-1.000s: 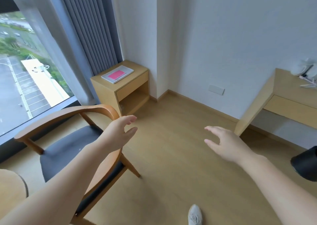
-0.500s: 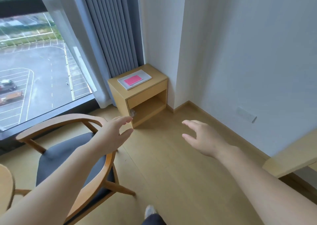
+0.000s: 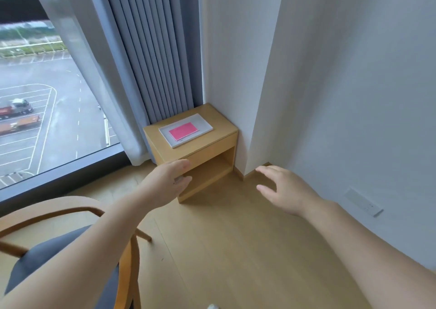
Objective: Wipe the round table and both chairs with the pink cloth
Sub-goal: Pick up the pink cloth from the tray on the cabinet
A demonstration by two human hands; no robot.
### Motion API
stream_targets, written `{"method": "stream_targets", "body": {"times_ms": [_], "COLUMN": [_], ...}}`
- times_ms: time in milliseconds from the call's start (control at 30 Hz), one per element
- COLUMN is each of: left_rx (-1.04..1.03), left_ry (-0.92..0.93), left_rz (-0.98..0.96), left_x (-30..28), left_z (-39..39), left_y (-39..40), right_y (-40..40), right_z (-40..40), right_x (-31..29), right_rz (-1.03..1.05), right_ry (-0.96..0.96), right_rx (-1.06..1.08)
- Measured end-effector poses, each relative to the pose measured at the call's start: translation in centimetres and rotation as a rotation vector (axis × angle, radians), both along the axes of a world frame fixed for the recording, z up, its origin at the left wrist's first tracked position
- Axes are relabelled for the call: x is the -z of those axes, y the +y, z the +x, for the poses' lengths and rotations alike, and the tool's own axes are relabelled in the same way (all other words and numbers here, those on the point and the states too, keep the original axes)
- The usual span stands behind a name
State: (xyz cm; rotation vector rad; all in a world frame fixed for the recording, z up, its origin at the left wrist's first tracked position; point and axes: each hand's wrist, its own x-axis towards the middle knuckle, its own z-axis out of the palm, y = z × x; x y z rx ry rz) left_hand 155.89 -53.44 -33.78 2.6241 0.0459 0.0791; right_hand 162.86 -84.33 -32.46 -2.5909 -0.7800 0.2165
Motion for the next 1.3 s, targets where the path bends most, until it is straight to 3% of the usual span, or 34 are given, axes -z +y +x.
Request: {"method": "stream_targets", "body": {"times_ms": [267, 667, 1000, 1300], "left_rx": [-0.108, -0.469, -0.624, -0.546], "left_ry": [0.043, 0.04, 0.141, 0.228], "left_rz": [-0.008, -0.055, -0.11, -0.182], "left_x": [1.3, 3.5, 7.5, 13.2], "left_z": [11.1, 26.9, 33.8, 42.8], "left_y": [2.3, 4.0, 11.0, 22.9], "right_y": [4.3, 13.1, 24.3, 35.8], "right_z": [15.8, 40.7, 50.6, 57.8], "right_x": [0.6, 2.4, 5.0, 9.6], "right_rz": [0.019, -0.077, -0.234, -0.384], "right_ry": [0.007, 0.044, 0.033, 0.098], "right_rx": [-0.104, -0.461, -0.669, -0.614]}}
